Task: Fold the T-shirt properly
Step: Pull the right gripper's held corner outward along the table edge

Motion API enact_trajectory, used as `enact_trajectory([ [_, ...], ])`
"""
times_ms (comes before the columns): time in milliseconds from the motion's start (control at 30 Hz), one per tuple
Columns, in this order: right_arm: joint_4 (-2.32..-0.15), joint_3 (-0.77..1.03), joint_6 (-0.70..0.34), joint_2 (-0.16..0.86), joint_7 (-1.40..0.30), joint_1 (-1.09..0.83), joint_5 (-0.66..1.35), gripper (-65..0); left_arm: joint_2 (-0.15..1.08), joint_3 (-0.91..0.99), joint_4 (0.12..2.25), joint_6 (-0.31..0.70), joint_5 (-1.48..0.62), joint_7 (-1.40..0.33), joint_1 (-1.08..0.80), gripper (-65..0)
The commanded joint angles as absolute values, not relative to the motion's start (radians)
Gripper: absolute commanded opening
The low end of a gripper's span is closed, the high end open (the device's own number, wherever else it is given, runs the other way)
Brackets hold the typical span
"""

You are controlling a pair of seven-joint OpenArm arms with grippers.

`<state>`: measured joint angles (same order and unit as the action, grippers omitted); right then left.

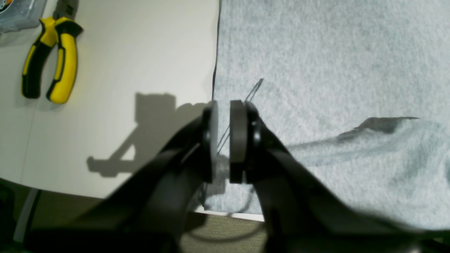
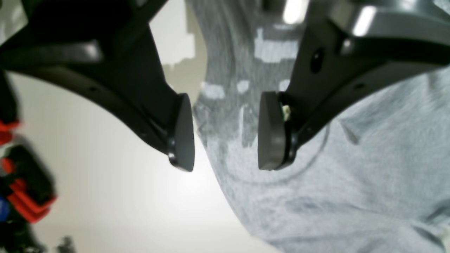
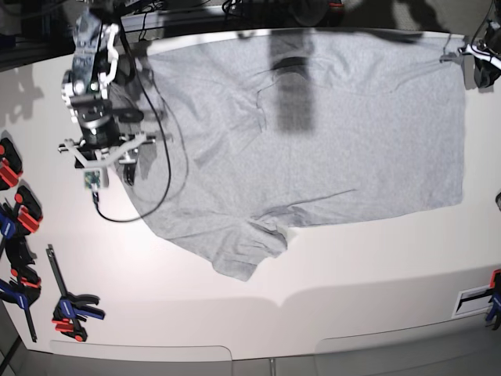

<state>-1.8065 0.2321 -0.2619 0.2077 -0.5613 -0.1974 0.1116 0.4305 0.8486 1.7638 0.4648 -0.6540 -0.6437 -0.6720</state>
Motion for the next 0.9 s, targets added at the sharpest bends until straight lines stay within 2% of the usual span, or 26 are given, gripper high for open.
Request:
enact_trajectory([
  [0, -1.780, 0.237, -0.271, 0.221, -0.535, -0.154, 0.119, -36.8, 0.446, 0.860, 1.779, 0.464, -0.664, -0.619, -0.679, -59.7],
  [133, -1.581, 0.237, -0.337, 0.255, -0.535, -0.011, 0.201, -36.8, 0.446, 0.860, 1.779, 0.464, -0.663, -0.620, -0.679, -58.9],
  [300, -1.346, 0.237, -0.399, 0.304, -0.536, 0.179, 0.265, -35.6, 0.446, 0.860, 1.779, 0.465, -0.663, -0.620, -0.679, -51.7],
  [633, -0.792, 0.234, -0.556, 0.346, -0.546, 0.572, 0.371, -34.8, 0.446, 0.860, 1.779, 0.464, -0.663, -0.616, -0.679, -51.6],
  [867, -0.470, 0.234, -0.552, 0.331, -0.481, 0.687, 0.290, -34.8, 0.446, 0.860, 1.779, 0.464, -0.663, -0.604, -0.679, -51.6],
])
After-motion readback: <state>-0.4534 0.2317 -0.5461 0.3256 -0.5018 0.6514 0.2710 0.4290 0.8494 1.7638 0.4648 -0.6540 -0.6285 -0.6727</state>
